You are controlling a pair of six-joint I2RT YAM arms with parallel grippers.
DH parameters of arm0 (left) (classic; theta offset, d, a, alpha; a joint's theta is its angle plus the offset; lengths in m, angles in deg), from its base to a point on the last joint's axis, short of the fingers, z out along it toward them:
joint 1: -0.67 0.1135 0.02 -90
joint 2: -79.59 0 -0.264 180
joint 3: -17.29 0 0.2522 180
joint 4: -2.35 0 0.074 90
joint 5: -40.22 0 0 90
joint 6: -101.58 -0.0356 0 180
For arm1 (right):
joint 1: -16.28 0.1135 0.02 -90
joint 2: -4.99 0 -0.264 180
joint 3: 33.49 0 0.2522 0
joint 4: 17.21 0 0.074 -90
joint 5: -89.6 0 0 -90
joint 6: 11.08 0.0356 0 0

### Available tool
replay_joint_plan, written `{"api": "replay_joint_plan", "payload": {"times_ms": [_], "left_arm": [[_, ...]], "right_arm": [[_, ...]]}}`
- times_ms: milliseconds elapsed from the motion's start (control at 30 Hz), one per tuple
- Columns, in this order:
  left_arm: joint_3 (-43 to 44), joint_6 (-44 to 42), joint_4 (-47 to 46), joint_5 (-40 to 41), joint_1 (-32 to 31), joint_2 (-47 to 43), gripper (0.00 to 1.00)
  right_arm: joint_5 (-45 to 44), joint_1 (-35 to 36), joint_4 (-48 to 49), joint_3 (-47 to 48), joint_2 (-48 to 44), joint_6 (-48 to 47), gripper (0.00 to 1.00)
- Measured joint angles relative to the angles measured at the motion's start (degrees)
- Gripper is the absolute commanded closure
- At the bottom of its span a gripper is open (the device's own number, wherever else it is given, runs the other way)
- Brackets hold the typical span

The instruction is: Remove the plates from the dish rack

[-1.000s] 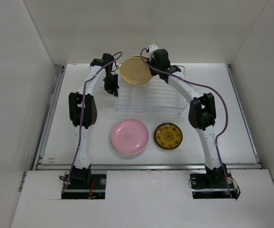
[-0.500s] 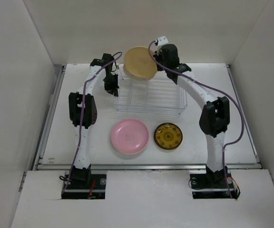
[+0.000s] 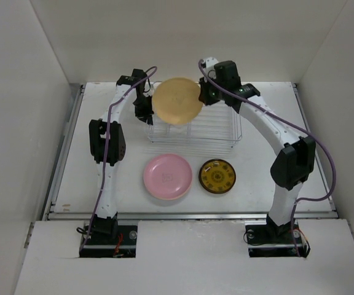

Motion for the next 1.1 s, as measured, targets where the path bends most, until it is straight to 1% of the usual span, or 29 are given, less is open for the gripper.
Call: {"api": "replay_joint_plan", "payload": {"times_ms": [167, 267, 433, 567, 667, 700, 800, 833, 933, 1100], "left_arm": [[0.5, -0.24, 0.37, -0.81, 0.17, 0.31, 1.0], [0.87, -0.22, 0.59, -1.2, 0.2, 0.57, 1.0], [0.87, -0.22, 0.59, -1.22, 0.22, 0.59, 1.0], [0.87, -0.24, 0.57, -1.18, 0.22, 0.59, 1.0], [0.87, -0.24, 0.57, -1.14, 0.22, 0.59, 1.0], [0.87, -0.24, 0.57, -1.14, 0.22, 0.59, 1.0], [0.87, -0.24, 0.57, -1.16, 0.26, 0.59, 1.0], [0.87, -0.24, 0.57, -1.16, 0.26, 0.59, 1.0], [0.87, -0.31, 0.57, -1.18, 0.26, 0.59, 1.0], [0.87, -0.42, 0.57, -1.18, 0.26, 0.59, 1.0]], "right_arm": [[13.86, 0.57, -8.39, -12.94, -3.15, -0.55, 1.0], [17.09, 2.93, -14.08, -18.08, -4.57, -2.91, 1.0], [21.7, 7.34, -19.43, -18.73, -2.6, -5.27, 1.0], [22.6, 10.19, -20.72, -16.7, 2.23, -6.03, 1.0], [21.62, 11.69, -21.35, -15.67, 5.57, -6.16, 0.92], [21.18, 12.11, -21.46, -15.63, 6.25, -6.03, 0.83], [19.21, 13.29, -22.08, -15.5, 6.82, -6.03, 0.65], [18.53, 13.55, -22.34, -15.26, 6.82, -6.08, 0.57], [17.49, 13.9, -23.02, -14.43, 6.82, -6.19, 0.5], [14.45, 13.9, -23.82, -12.15, 5.88, -6.16, 0.49]]}}
